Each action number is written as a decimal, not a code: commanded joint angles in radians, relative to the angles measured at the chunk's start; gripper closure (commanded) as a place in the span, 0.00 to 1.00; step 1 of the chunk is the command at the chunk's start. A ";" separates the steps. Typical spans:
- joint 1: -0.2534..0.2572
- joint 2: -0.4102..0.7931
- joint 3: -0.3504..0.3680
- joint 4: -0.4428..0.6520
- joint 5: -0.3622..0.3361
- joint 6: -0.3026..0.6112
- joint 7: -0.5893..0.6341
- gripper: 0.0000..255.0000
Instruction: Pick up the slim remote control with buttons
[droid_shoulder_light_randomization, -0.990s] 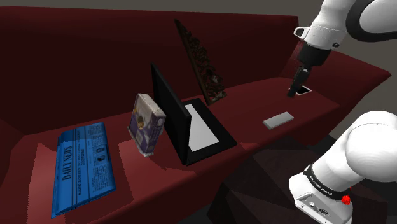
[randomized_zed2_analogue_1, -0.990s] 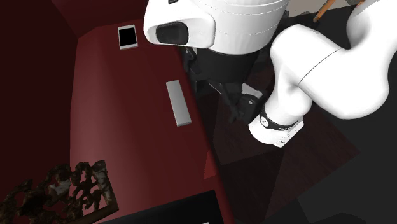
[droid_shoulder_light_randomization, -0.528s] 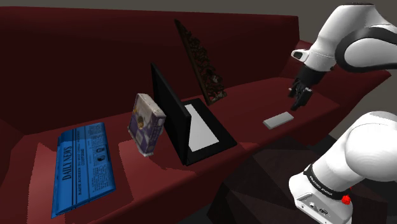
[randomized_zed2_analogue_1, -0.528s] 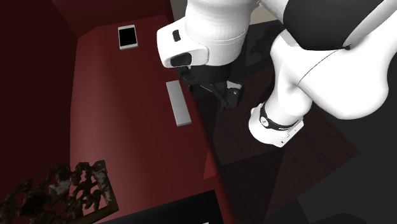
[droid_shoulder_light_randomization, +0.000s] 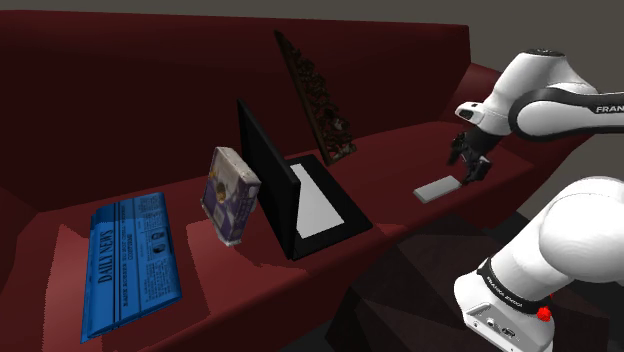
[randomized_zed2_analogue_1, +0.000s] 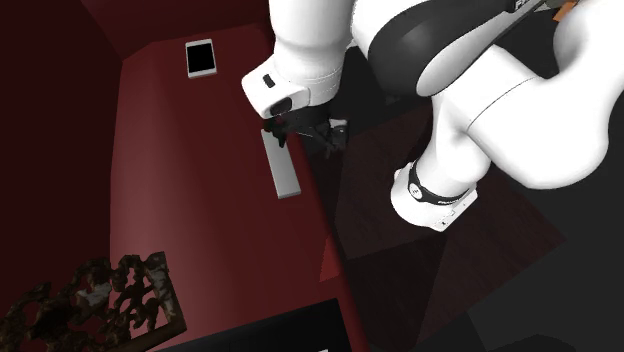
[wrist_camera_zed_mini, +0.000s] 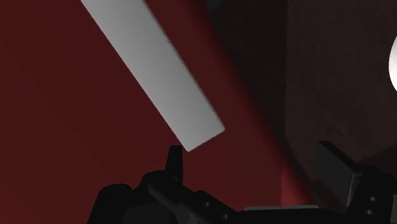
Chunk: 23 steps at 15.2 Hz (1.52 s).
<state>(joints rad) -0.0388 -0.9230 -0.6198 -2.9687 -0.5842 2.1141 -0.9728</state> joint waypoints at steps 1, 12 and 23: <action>0.008 0.085 -0.090 0.003 -0.068 0.099 -0.095 0.00; 0.366 0.591 -0.610 0.129 -0.098 0.582 -0.524 0.00; 0.659 0.746 -0.881 0.118 0.054 0.747 -0.630 1.00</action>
<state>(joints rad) 0.6181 -0.1797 -1.4966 -2.8489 -0.5309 2.8601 -1.6017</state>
